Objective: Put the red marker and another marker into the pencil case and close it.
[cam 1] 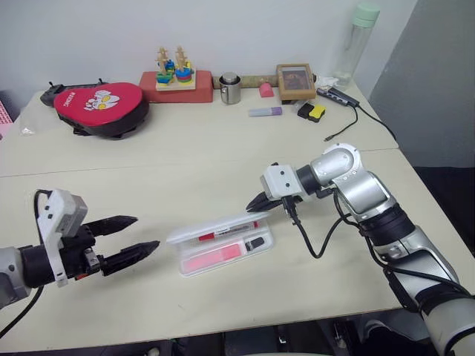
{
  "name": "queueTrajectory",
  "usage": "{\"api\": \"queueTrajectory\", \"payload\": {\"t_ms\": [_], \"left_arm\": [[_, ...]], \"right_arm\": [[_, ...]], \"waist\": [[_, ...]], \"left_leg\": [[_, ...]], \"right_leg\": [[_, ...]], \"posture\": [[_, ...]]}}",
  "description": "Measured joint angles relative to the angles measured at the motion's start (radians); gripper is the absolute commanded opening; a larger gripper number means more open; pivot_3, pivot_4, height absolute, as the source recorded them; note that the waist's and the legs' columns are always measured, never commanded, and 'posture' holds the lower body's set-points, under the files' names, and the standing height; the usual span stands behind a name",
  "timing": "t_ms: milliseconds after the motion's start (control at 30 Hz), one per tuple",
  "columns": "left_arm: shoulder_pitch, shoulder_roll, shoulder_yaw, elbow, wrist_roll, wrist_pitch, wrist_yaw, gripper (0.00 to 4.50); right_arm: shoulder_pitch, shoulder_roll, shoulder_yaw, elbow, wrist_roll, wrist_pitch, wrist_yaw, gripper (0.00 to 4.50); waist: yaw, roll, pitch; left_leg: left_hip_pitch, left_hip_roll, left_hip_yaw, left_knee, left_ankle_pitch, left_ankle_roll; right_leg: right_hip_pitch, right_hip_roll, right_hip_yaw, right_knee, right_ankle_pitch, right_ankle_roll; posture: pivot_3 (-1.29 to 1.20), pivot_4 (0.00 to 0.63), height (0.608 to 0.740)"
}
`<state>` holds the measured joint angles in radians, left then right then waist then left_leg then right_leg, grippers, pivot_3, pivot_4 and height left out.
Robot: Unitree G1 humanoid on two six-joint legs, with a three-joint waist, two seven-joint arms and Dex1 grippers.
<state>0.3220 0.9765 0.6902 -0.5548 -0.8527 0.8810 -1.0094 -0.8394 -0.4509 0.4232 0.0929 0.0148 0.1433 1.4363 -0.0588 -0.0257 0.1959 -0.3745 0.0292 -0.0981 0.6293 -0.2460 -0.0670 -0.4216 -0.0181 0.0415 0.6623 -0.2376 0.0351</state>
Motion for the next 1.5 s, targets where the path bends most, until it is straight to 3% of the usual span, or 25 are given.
{"api": "queueTrajectory", "payload": {"t_ms": [433,1000,1200,1267,1367,1500], "left_arm": [[-0.045,0.116,-0.049,0.026,0.048,-0.044,-0.116,4.50],[-0.071,0.118,-0.105,0.057,0.117,-0.078,-0.132,4.50],[-0.136,-0.014,-0.104,0.070,0.127,-0.090,0.007,4.50],[-0.152,-0.088,-0.101,0.065,0.126,-0.080,0.104,4.50],[-0.146,-0.123,-0.106,0.049,0.149,-0.089,0.164,4.50],[-0.123,-0.264,-0.118,-0.006,0.177,-0.107,0.304,4.50]], "right_arm": [[0.057,0.009,0.066,-0.036,-0.008,0.045,-0.036,0.07],[0.091,0.083,0.109,0.086,-0.050,0.018,-0.125,0.07],[0.078,0.072,0.070,0.007,0.005,0.161,-0.117,0.07],[0.077,0.063,0.012,-0.042,0.038,0.221,-0.151,0.07],[0.083,0.057,-0.016,-0.071,0.051,0.263,-0.179,0.07],[0.166,0.051,-0.084,-0.156,0.088,0.351,-0.267,0.07]], "waist": [[0.000,0.000,0.000],[-0.012,-0.001,-0.001],[-0.007,-0.001,0.000],[-0.006,-0.001,0.000],[-0.004,-0.002,0.000],[0.003,-0.002,0.000]], "left_leg": [[0.000,0.000,0.000,0.000,0.000,0.000],[0.012,0.001,0.001,-0.001,0.000,0.000],[0.006,0.001,0.000,-0.002,0.000,0.000],[0.003,0.001,0.000,-0.002,0.000,0.000],[0.001,0.001,-0.001,-0.002,0.000,0.000],[0.000,0.001,-0.001,-0.001,0.000,-0.001]], "right_leg": [[0.000,0.000,-0.001,0.000,-0.003,-0.005],[0.008,0.001,0.001,0.002,-0.004,-0.009],[0.004,0.001,0.000,0.001,-0.001,-0.003],[0.002,0.000,0.000,0.001,-0.001,-0.002],[0.000,0.000,0.000,0.000,-0.001,-0.002],[0.000,0.000,-0.001,-0.001,-0.001,-0.001]], "posture": [[0.00,0.150,0.740],[0.00,0.150,0.740],[0.00,0.150,0.740],[0.00,0.150,0.740],[0.00,0.150,0.740],[0.00,0.150,0.740]]}}
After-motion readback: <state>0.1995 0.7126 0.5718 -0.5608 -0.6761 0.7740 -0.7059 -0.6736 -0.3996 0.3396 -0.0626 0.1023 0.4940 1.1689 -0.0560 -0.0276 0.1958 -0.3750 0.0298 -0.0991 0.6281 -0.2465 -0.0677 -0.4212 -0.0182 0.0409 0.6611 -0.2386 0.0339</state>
